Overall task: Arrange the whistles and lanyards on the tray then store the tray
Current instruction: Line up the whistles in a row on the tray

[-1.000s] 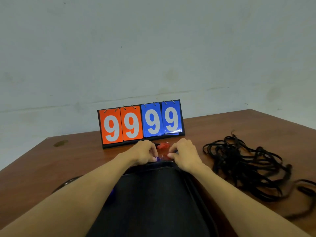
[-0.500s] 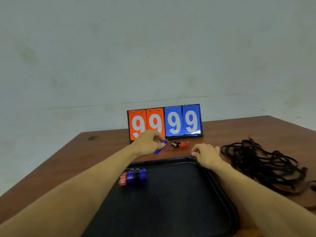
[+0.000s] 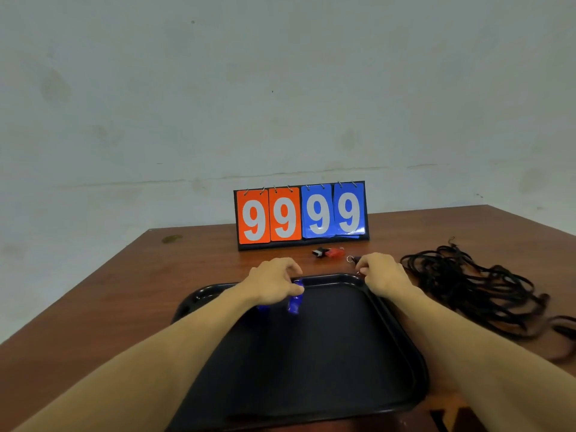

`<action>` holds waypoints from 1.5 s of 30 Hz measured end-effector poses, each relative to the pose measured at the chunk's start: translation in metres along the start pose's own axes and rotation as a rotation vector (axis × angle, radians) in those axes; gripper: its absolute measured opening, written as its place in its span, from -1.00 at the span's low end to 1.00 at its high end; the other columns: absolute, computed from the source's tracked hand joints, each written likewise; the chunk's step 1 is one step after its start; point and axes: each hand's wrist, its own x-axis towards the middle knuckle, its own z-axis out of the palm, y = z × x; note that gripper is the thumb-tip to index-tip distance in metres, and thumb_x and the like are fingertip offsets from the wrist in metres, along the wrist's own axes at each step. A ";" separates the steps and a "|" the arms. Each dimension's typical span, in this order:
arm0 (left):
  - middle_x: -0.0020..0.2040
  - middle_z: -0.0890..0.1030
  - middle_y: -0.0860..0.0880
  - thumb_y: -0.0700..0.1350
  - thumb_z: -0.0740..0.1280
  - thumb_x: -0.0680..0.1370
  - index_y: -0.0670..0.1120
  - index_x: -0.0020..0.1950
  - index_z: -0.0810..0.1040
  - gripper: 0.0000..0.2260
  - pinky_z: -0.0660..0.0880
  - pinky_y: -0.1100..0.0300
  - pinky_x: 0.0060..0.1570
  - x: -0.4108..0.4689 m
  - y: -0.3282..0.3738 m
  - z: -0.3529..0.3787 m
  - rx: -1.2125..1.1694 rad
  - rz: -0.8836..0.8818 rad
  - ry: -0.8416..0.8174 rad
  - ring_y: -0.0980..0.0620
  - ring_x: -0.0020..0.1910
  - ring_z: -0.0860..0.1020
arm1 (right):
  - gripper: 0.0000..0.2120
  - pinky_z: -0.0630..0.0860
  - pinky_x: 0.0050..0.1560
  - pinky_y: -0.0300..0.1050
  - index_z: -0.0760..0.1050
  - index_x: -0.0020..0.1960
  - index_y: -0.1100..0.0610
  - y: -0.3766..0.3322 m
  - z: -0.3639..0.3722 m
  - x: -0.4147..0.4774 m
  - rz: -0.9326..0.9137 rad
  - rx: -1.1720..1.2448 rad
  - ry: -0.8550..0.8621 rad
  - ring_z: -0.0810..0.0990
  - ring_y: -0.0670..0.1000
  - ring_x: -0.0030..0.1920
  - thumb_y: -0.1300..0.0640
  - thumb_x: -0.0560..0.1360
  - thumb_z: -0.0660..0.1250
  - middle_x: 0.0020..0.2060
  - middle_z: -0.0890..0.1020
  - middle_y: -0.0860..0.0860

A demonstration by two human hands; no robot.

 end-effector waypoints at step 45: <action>0.15 0.53 0.06 0.14 0.34 0.48 0.11 0.22 0.51 -0.67 0.42 0.12 0.19 -0.019 -0.032 -0.003 0.399 0.180 0.032 0.09 0.13 0.49 | -0.83 0.34 -0.17 -0.43 0.58 0.05 0.02 -0.068 0.043 -0.048 -0.196 0.531 0.033 0.53 -0.20 -0.10 0.09 0.60 0.21 -0.11 0.60 -0.11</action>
